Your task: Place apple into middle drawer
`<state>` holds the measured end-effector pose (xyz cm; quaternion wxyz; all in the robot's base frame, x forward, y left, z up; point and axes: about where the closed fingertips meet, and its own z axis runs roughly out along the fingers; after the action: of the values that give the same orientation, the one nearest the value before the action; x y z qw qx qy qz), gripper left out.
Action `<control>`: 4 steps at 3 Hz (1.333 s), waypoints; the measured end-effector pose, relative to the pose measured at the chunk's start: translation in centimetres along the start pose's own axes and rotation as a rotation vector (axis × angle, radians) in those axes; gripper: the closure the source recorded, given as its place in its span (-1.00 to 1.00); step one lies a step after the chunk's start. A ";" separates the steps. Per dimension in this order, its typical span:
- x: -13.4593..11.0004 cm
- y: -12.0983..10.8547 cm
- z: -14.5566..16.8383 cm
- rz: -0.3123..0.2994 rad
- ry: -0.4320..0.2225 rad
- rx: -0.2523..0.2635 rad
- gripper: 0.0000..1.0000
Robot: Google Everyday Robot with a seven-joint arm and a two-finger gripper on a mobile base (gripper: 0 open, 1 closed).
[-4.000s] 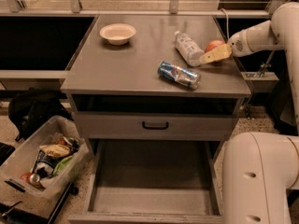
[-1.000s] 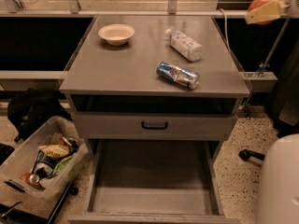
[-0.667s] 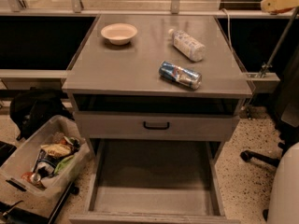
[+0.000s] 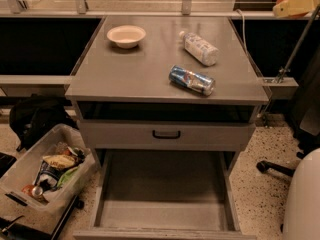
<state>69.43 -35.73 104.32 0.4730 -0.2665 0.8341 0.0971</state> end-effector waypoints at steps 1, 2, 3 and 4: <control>0.9 2.1 -3.7 0.048 0.099 -0.017 1.00; 2.1 4.8 -7.0 0.080 0.205 -0.060 1.00; 2.6 6.1 -8.8 0.097 0.253 -0.077 1.00; 2.6 6.8 -9.8 0.107 0.272 -0.078 1.00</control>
Offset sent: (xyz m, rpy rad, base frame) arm -0.1234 -0.0228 0.0643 -0.0510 0.3791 0.0039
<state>57.47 -35.04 106.77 0.3391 -0.2508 0.8991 0.1175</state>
